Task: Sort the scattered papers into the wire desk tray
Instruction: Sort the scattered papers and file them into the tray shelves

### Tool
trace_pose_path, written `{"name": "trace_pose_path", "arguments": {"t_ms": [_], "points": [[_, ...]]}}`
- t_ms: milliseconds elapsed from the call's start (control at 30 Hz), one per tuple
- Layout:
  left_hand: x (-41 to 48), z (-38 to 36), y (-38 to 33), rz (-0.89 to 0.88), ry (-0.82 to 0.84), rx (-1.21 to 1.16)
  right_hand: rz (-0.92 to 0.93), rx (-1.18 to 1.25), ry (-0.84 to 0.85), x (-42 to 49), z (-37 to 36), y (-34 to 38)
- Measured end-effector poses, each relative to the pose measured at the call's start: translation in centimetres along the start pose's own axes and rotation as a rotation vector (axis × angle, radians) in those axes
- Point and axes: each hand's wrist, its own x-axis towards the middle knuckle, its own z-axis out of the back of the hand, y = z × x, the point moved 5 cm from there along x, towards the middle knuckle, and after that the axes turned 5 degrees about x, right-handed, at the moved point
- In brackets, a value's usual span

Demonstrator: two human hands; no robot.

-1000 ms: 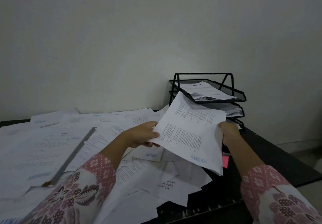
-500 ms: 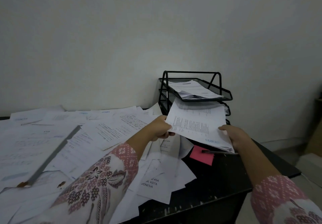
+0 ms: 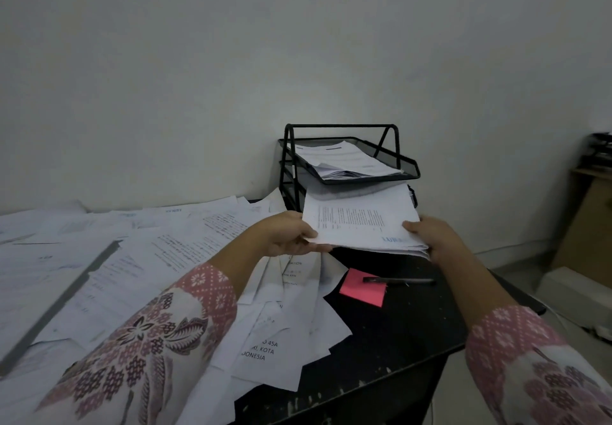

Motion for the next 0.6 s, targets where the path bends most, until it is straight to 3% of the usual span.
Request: {"name": "trace_pose_path", "arguments": {"t_ms": [233,400,500,600], "points": [[2.8,0.2,0.2,-0.058,-0.189,-0.068,-0.127,0.04,-0.023,0.5,-0.4,-0.2],[3.9,-1.0,-0.8,-0.132,-0.243,-0.129,-0.083,0.174,-0.048,2.2,-0.4,-0.5],[4.3,-0.8,-1.4,-0.271,-0.307,0.024,-0.038,0.241,-0.067,3.3,-0.3,0.3],[4.9,0.4,-1.9,-0.401,-0.487,0.364,-0.015,0.247,-0.106,4.5,-0.3,1.1]]}}
